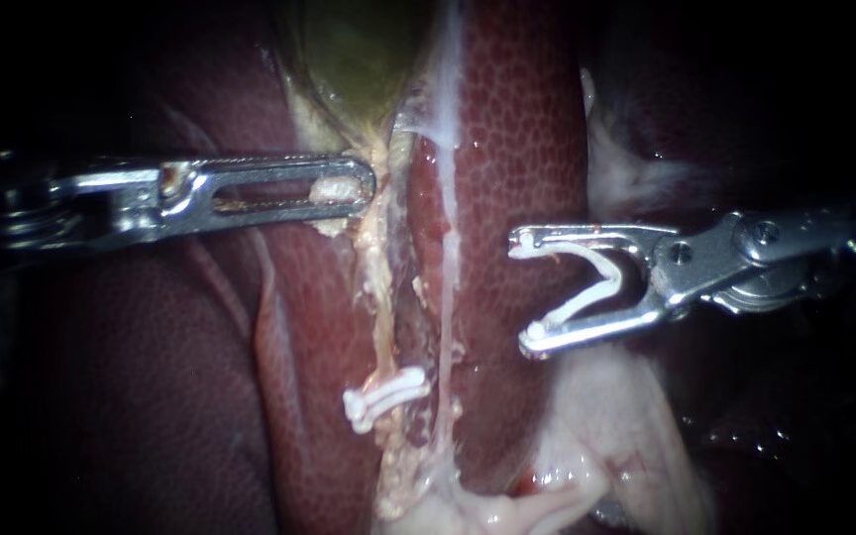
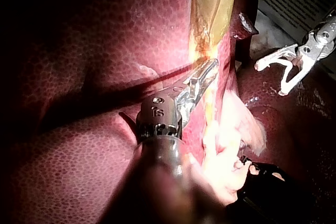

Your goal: Clipping third clip left tube

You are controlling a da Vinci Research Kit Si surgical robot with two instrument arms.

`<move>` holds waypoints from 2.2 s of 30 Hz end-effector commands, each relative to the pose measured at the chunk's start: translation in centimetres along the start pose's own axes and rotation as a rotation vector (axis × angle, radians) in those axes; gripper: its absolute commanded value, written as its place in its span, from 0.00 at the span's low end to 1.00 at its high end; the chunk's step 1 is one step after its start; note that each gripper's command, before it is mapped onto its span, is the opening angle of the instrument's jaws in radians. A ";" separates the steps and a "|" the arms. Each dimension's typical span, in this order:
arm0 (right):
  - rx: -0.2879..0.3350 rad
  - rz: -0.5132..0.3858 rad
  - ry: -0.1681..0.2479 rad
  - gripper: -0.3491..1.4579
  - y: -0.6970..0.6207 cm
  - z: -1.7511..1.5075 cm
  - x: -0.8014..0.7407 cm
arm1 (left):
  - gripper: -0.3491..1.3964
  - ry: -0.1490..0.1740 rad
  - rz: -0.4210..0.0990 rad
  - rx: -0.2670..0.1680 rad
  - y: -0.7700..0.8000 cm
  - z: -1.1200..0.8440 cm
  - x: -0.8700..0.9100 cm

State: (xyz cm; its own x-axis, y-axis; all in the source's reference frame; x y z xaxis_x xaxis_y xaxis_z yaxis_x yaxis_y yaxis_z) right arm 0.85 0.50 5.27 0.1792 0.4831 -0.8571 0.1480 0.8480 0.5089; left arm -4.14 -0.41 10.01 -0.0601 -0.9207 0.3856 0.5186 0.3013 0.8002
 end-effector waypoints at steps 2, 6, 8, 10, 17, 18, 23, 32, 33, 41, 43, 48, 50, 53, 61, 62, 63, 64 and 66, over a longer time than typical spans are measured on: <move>0.000 0.000 0.000 0.52 0.00 0.00 0.01 | 0.11 0.000 0.000 0.000 0.00 0.00 0.00; 0.000 0.000 0.000 0.52 -0.01 0.00 0.01 | 0.11 0.002 -0.001 0.002 0.00 -0.02 -0.02; 0.000 0.000 0.000 0.52 -0.01 0.00 0.01 | 0.11 0.005 -0.003 0.005 0.01 -0.07 -0.06; 0.000 0.000 0.000 0.52 -0.01 0.00 0.01 | 0.11 0.010 -0.005 0.012 0.02 -0.13 -0.12; 0.000 0.000 0.000 0.52 0.00 0.00 0.01 | 0.11 -0.004 -0.018 -0.001 0.00 -0.42 -0.38; -0.001 0.000 0.000 0.52 0.00 0.00 0.01 | 0.11 -0.007 -0.020 -0.001 -0.02 -0.45 -0.41; -0.001 0.000 0.000 0.52 0.00 0.00 0.01 | 0.11 -0.030 -0.017 -0.001 -0.10 -0.63 -0.54; -0.001 0.000 0.000 0.52 0.00 0.00 0.02 | 0.11 -0.039 -0.015 -0.004 -0.10 -0.75 -0.59; -0.001 0.000 0.000 0.52 0.00 0.00 0.02 | 0.11 -0.039 -0.015 -0.004 -0.10 -0.76 -0.59; -0.004 0.000 0.003 0.52 0.01 0.05 -0.01 | 0.11 -0.039 -0.015 -0.004 -0.10 -0.76 -0.59; -0.007 -0.003 0.007 0.52 0.02 0.14 -0.06 | 0.11 -0.039 -0.015 -0.004 -0.10 -0.76 -0.59; 0.006 -0.011 0.013 0.52 0.08 0.50 -0.29 | 0.11 -0.039 -0.014 -0.004 -0.10 -0.76 -0.59; 0.014 0.001 0.012 0.52 0.11 0.66 -0.40 | 0.11 -0.039 -0.014 -0.004 -0.10 -0.76 -0.58; 0.024 0.019 0.002 0.52 0.17 0.92 -0.58 | 0.11 -0.039 -0.014 -0.004 -0.10 -0.76 -0.58; 0.051 0.063 0.000 0.52 0.29 1.46 -0.89 | 0.11 -0.040 -0.014 -0.006 -0.10 -0.75 -0.57; 0.054 0.068 0.001 0.52 0.30 1.50 -0.90 | 0.11 -0.040 -0.014 -0.006 -0.10 -0.75 -0.57; 0.059 0.067 0.002 0.52 0.31 1.55 -0.90 | 0.11 -0.040 -0.014 -0.006 -0.10 -0.75 -0.57; 0.063 0.072 0.003 0.52 0.32 1.60 -0.90 | 0.11 -0.041 -0.014 -0.006 -0.11 -0.74 -0.56; 0.072 0.081 0.004 0.52 0.33 1.66 -0.89 | 0.11 -0.041 -0.013 -0.007 -0.11 -0.74 -0.56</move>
State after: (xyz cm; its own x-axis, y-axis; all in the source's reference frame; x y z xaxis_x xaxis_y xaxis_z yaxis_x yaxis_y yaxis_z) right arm 2.39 -0.02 6.33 0.1890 0.5549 -0.8102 0.2066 0.7841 0.5852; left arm -3.53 -0.12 9.37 -0.1021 -0.9135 0.3937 0.5231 0.2873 0.8023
